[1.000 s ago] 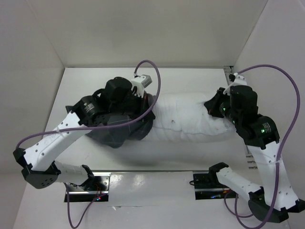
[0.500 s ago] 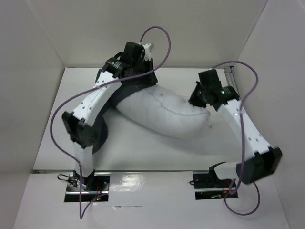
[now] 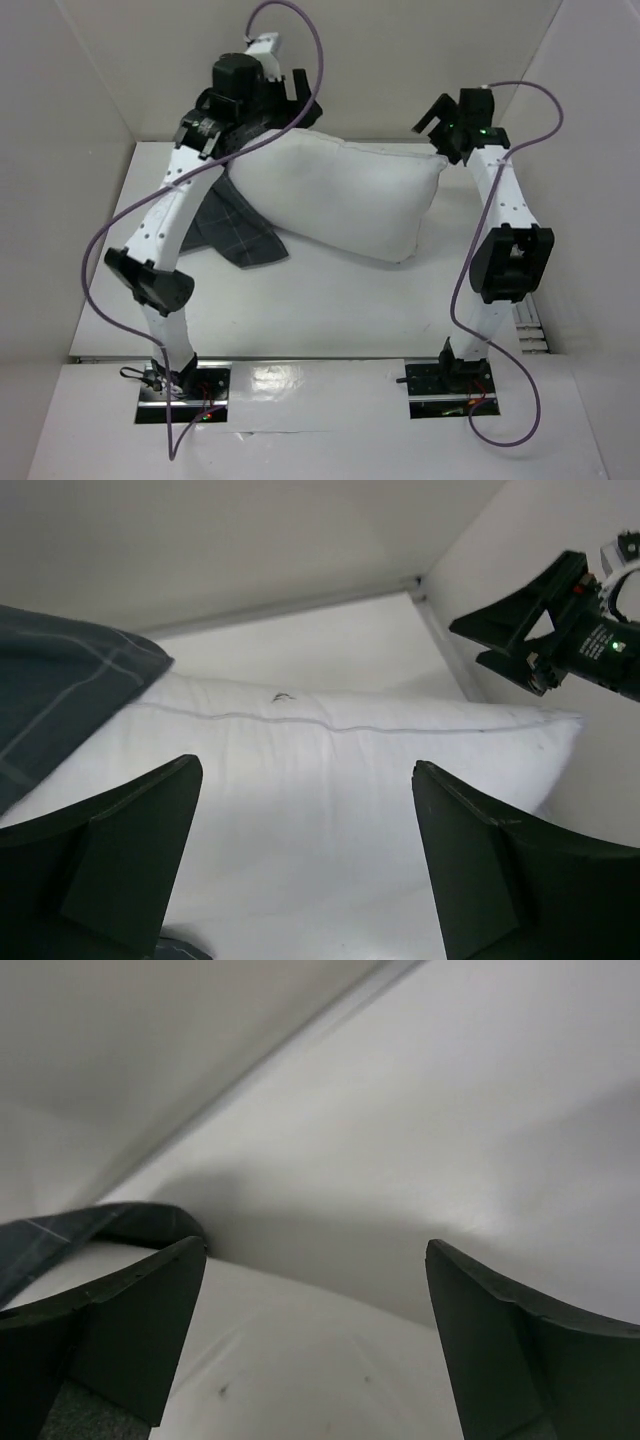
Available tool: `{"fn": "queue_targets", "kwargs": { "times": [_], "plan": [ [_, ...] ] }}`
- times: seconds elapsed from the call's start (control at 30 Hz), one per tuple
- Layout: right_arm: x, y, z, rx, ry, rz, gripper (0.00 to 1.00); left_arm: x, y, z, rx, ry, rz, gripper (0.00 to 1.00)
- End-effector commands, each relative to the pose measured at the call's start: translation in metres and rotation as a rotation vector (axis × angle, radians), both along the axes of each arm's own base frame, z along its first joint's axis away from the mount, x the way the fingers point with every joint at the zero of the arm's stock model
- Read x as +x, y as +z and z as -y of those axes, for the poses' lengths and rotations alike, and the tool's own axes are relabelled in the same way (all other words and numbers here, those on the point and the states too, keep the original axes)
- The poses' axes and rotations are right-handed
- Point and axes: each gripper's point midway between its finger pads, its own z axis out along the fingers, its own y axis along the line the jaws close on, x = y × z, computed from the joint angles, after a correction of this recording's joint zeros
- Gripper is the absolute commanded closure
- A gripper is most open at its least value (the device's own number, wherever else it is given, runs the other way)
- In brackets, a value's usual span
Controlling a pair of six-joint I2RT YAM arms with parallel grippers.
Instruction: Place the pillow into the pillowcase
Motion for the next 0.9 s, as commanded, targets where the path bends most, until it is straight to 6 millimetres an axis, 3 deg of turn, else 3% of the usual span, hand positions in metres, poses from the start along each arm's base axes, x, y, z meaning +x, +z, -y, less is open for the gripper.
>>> {"fn": "queue_targets", "kwargs": {
  "times": [0.0,0.07,0.13,0.2,0.23,0.3,0.33,0.43,0.47,0.5,0.57,0.67,0.7,0.77,0.8,0.87],
  "plan": [
    [-0.003,0.104,0.031,-0.099,-0.041,0.256,0.01,-0.006,0.051,-0.04,-0.018,0.104,0.141,0.0],
    [-0.01,0.123,0.032,-0.124,-0.032,0.296,0.0,-0.007,0.049,-0.058,-0.008,0.145,0.132,0.04],
    [-0.018,0.139,0.028,-0.148,0.008,0.339,0.0,-0.007,0.034,-0.069,-0.004,0.158,0.093,0.18],
    [-0.02,0.131,0.009,-0.167,0.08,0.324,0.0,-0.016,0.032,-0.077,-0.01,0.164,0.08,0.29],
    [-0.023,0.127,-0.014,-0.211,0.15,0.323,0.0,-0.018,0.013,-0.075,0.005,0.149,0.036,0.37],
    [-0.03,0.108,-0.038,-0.256,0.216,0.269,0.0,-0.032,0.005,-0.077,0.01,0.137,0.015,0.46],
    [-0.032,0.09,-0.066,-0.283,0.291,0.231,0.0,-0.034,-0.021,-0.08,0.03,0.134,-0.043,0.46],
    [-0.033,0.057,-0.102,-0.339,0.362,0.169,0.0,-0.046,-0.046,-0.087,0.047,0.155,-0.099,0.35],
    [-0.036,0.028,-0.125,-0.352,0.413,0.101,0.0,-0.05,-0.069,-0.088,0.059,0.159,-0.153,0.32],
    [-0.031,0.034,-0.135,-0.365,0.423,0.121,0.0,-0.054,-0.077,-0.09,0.067,0.159,-0.17,0.28],
    [-0.027,0.008,-0.156,-0.424,0.441,0.07,0.0,-0.066,-0.101,-0.096,0.085,0.179,-0.221,0.26],
    [-0.019,-0.003,-0.166,-0.491,0.414,0.052,0.0,-0.078,-0.118,-0.102,0.063,0.218,-0.264,0.26],
    [-0.013,-0.018,-0.171,-0.507,0.415,0.03,0.0,-0.089,-0.131,-0.101,0.06,0.217,-0.289,0.26],
    [-0.007,-0.032,-0.181,-0.517,0.425,0.013,0.0,-0.096,-0.141,-0.093,0.014,0.203,-0.304,0.23],
    [-0.007,-0.056,-0.184,-0.543,0.439,-0.046,0.0,-0.103,-0.162,-0.085,0.013,0.183,-0.351,0.23],
    [-0.006,-0.06,-0.186,-0.556,0.425,-0.063,0.0,-0.109,-0.173,-0.075,-0.025,0.188,-0.395,0.22]
  ]
}}
